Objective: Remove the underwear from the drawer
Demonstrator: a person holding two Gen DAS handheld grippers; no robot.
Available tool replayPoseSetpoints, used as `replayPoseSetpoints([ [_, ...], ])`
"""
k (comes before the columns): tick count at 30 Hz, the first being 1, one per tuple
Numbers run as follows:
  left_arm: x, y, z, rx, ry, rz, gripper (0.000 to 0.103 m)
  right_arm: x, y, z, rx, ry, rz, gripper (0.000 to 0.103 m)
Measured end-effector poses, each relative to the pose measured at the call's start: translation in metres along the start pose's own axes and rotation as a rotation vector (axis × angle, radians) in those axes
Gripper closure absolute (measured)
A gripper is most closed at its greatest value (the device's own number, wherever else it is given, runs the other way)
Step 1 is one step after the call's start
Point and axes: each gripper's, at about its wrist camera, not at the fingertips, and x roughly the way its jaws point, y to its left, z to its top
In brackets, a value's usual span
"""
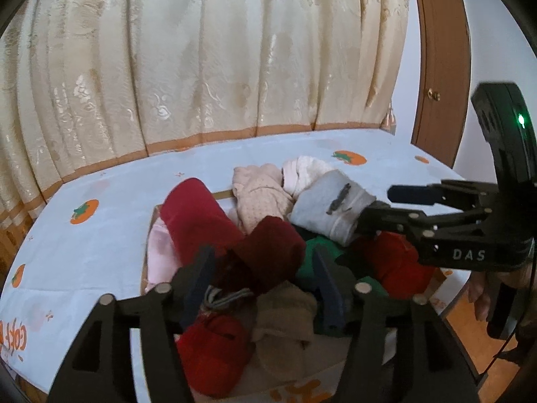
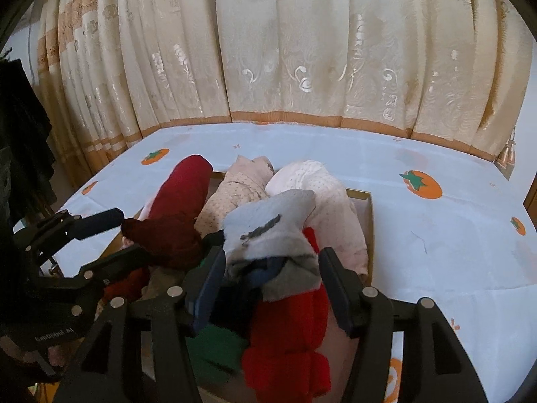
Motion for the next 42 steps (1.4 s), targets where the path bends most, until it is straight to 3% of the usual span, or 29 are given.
replayPoseSetpoints([
  [4,-0.021,-0.001,-0.003,0.013,-0.028,0.008,0.032,-0.020,0.009,-0.009,-0.018,0.000,-0.010,0.042],
  [9,-0.061,0.000,-0.010,0.010,-0.104,0.025,0.011,-0.066,0.021,-0.024,-0.046,-0.070,-0.013,0.042],
  [16,-0.102,-0.001,-0.017,-0.023,-0.176,0.027,0.000,-0.120,0.028,-0.038,-0.042,-0.194,-0.028,0.035],
  [30,-0.143,0.003,-0.028,-0.077,-0.231,0.034,0.000,-0.141,0.042,-0.047,-0.043,-0.220,-0.003,0.034],
  [42,-0.147,0.008,-0.033,-0.092,-0.227,0.037,0.000,-0.144,0.056,-0.047,-0.065,-0.228,0.019,0.034],
])
